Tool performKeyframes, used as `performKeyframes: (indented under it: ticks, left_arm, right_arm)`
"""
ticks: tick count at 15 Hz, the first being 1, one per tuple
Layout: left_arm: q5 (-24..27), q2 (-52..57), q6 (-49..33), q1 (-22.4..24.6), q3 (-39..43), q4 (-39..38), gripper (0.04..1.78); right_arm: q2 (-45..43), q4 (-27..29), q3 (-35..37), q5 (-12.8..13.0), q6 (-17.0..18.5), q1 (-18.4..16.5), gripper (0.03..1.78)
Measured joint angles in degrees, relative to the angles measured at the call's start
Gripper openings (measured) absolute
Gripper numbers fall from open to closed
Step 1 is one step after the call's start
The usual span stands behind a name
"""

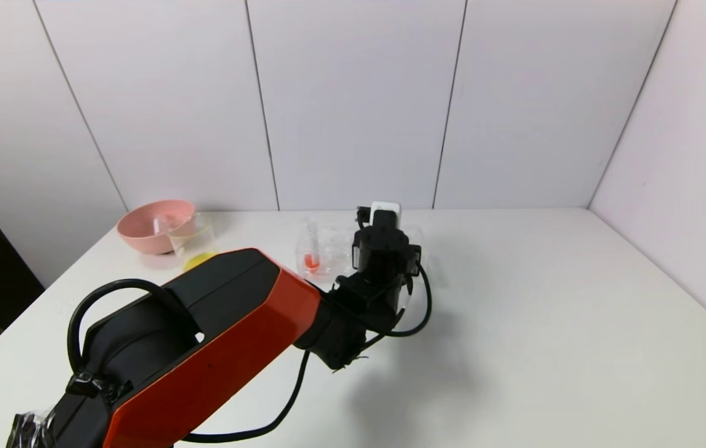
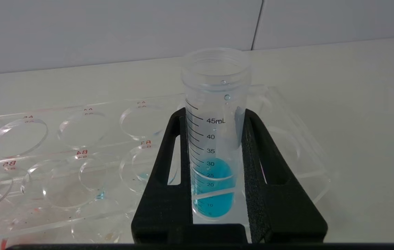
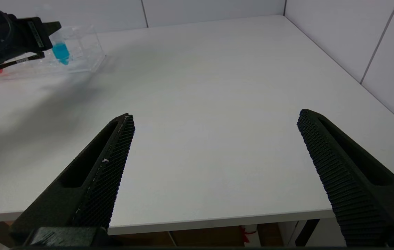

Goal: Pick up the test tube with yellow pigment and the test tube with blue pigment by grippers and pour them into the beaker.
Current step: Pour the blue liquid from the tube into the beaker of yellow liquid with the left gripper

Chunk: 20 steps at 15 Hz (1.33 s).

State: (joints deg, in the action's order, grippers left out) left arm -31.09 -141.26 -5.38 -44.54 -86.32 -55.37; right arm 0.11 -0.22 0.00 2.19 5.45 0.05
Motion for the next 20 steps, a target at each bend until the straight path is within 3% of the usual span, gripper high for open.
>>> performKeyframes:
  ticks: [7,20]
  left_arm:
    - [-0.41,2.04,-0.02,-0.41,0.00,1.73,0.44]
    - [-0.61,13.40,-0.10,-3.16,0.60,12.31,0.44]
  right_arm:
    - [0.00,0.00,0.00,0.00,-0.02,0.00,1.71]
    - [0.00,0.00,0.00,0.00,-0.02,0.00,1.71]
